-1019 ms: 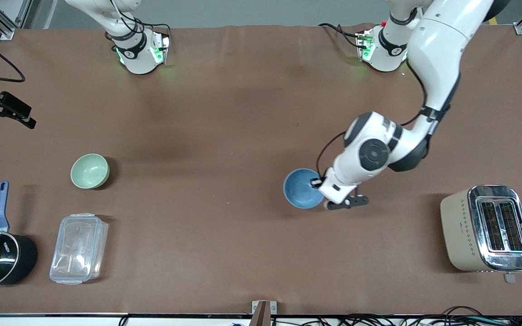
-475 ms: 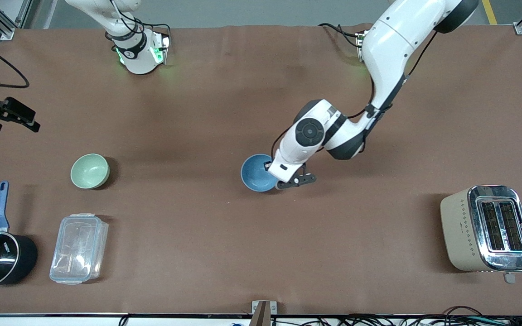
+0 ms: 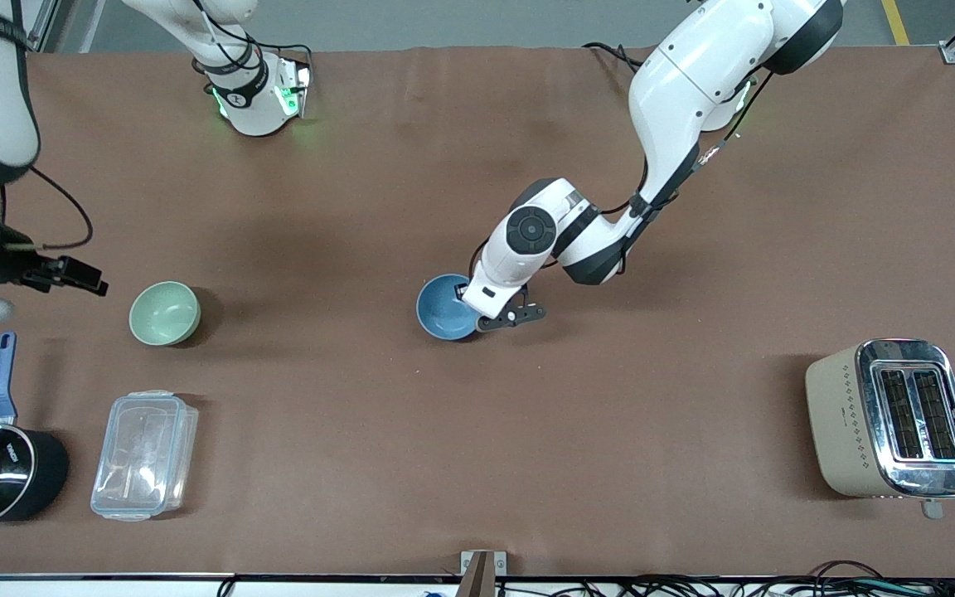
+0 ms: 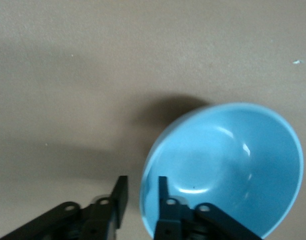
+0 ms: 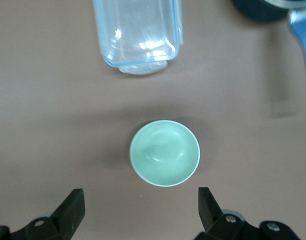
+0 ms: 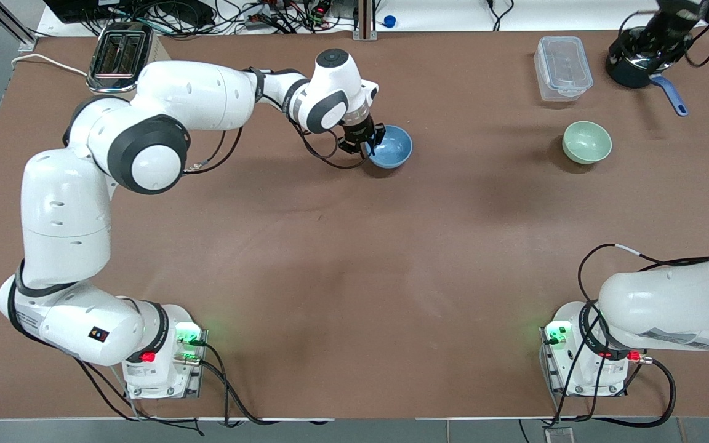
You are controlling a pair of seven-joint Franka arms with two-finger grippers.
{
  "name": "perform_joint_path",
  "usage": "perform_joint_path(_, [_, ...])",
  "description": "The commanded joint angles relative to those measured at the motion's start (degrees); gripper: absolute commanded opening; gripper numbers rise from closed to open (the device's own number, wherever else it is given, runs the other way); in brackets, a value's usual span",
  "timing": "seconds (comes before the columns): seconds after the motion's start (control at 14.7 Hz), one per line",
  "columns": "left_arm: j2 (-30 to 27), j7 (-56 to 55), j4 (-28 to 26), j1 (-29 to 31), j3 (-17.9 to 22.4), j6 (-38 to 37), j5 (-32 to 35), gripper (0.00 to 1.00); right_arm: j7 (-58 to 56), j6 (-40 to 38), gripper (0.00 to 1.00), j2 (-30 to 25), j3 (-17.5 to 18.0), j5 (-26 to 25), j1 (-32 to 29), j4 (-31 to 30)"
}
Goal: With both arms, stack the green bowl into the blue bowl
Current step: 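Grip the blue bowl rim and slide it toward the table middle, then release the blue bowl with the left gripper while the right gripper reaches the green bowl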
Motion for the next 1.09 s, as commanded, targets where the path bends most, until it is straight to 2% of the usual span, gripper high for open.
perform_joint_path(0.0, [-2.03,-0.70,1.14,0.42,1.33,-0.89,1.34,1.00,-6.22,0.84,1.00,6.83,0.83,5.97,-4.27,0.46])
perform_joint_path(0.2, [-8.00,-0.27,2.53,1.99,4.49,-5.88,1.25,1.00,-14.75,4.78,1.00,14.66,0.83,9.77,-8.40,0.55])
perform_joint_path(0.41, [-13.45,4.54,6.05,7.61,4.41,-15.36,1.34,1.00,-20.03,6.82,1.00,18.98,0.91,11.70,-10.52,0.64])
perform_joint_path(0.48, [-15.39,8.14,6.32,9.54,4.41,-17.40,1.34,1.00,-21.36,6.91,0.99,19.16,0.91,12.32,-10.35,0.55])
perform_joint_path(0.68, [-20.57,21.83,6.41,16.05,4.41,-23.37,1.43,1.00,-24.86,6.91,0.82,19.16,0.91,12.41,-10.52,0.12])
perform_joint_path(1.02, [-27.35,34.69,6.41,25.28,4.06,-30.94,1.34,1.00,-27.86,7.70,0.81,19.33,0.91,12.50,-10.96,-0.41])
